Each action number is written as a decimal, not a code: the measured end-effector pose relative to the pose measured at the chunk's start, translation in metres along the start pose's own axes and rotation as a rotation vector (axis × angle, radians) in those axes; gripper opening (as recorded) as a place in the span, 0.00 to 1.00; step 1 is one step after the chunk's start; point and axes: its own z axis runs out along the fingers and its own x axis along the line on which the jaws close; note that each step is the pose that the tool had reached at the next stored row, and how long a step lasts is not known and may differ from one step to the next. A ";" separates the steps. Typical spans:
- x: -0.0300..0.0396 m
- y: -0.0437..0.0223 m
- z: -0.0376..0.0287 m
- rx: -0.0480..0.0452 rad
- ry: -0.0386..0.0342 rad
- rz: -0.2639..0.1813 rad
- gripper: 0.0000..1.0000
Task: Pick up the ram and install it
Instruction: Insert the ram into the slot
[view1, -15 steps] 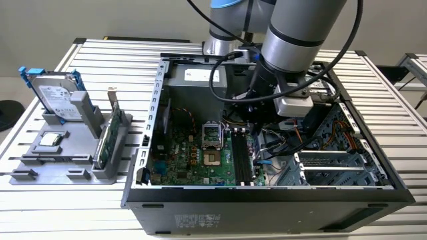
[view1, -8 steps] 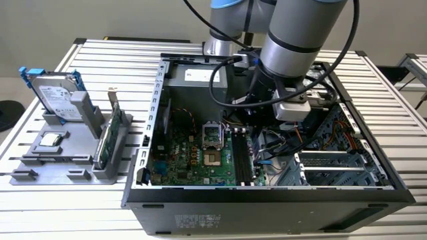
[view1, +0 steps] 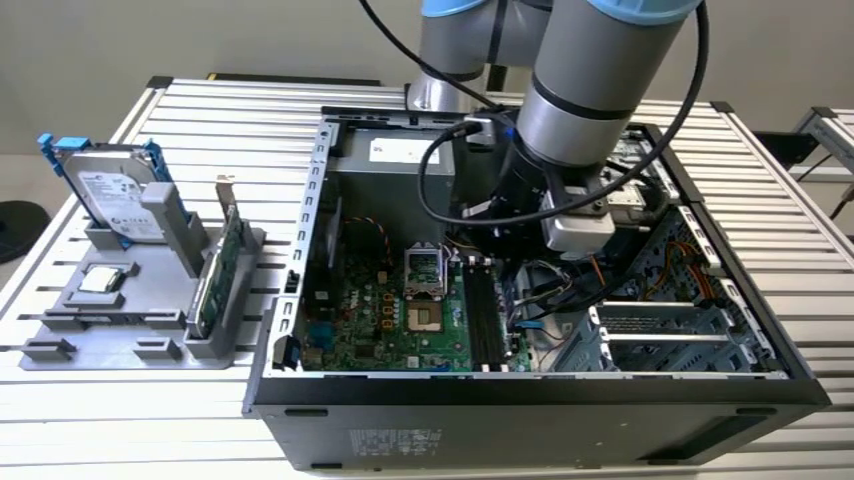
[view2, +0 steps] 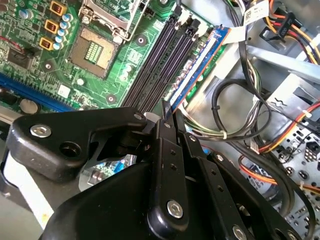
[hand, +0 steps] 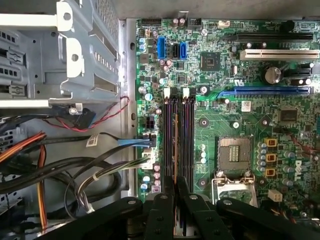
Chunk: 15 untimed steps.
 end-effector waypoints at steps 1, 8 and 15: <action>0.0001 0.0000 0.0012 -0.0001 0.0000 0.000 0.00; 0.0002 0.0000 0.0037 0.0000 0.0000 0.000 0.00; 0.0019 0.0001 0.0112 -0.0031 -0.0019 0.000 0.00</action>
